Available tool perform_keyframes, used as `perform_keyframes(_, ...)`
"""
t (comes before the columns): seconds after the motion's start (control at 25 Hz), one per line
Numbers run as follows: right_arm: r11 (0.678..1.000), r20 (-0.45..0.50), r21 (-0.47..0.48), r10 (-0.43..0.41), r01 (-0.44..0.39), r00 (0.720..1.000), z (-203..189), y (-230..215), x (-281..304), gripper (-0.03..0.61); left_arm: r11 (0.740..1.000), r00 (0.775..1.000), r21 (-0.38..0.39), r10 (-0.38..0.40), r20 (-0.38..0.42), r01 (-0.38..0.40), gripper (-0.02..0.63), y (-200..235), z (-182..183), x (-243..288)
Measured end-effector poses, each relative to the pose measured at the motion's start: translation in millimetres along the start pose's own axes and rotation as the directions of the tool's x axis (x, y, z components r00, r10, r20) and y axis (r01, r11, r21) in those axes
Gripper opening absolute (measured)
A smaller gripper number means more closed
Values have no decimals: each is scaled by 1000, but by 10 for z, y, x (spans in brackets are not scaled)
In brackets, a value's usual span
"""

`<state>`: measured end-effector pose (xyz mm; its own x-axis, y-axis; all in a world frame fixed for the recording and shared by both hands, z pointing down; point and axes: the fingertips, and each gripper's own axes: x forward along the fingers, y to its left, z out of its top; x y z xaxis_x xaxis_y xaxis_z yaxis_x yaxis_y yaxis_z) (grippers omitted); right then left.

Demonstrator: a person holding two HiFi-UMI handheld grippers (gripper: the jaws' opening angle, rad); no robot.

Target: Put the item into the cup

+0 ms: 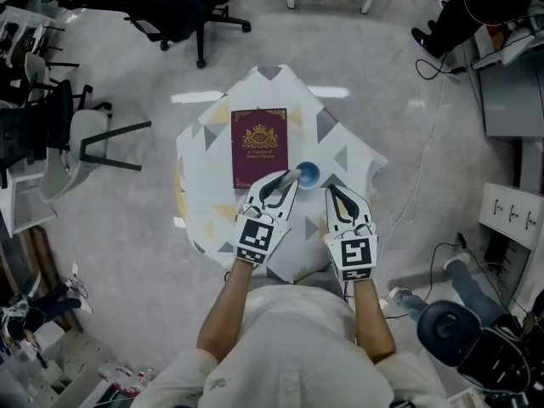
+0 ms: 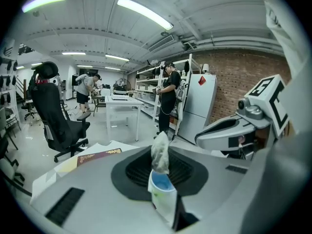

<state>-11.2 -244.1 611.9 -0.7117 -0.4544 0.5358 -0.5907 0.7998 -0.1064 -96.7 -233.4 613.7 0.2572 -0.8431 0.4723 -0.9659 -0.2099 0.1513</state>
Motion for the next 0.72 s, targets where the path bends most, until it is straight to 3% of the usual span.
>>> perform_keyframes(0.72,1000,-38,28,-1,2,999,-248,-49,127,9,999,997,8,-35,-63,35,69,-59,-326,293)
